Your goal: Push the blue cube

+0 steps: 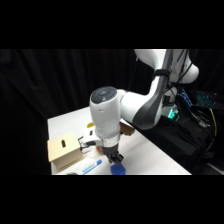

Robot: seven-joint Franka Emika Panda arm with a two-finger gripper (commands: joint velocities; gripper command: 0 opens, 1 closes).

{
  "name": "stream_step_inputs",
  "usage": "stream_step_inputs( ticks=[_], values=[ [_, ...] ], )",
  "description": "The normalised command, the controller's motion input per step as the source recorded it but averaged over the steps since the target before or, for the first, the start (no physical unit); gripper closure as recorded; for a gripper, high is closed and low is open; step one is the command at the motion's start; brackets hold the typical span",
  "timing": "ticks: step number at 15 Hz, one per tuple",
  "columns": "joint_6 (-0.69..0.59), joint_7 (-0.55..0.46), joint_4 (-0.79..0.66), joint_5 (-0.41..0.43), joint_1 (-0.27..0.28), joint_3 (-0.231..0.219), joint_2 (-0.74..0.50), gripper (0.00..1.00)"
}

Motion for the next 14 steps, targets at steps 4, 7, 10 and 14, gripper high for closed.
stream_step_inputs(
  ticks=[4,7,10,14],
  values=[
    [0.08,-0.03,0.2,-0.009,0.019,0.03,0.23,0.96],
    [0.06,-0.08,0.16,0.032,-0.031,0.043,0.18,0.96],
    [-0.06,-0.07,0.1,0.033,-0.033,0.037,0.02,0.96],
    [-0.35,-0.11,0.02,0.065,-0.069,0.053,-0.31,0.96]
  ],
)
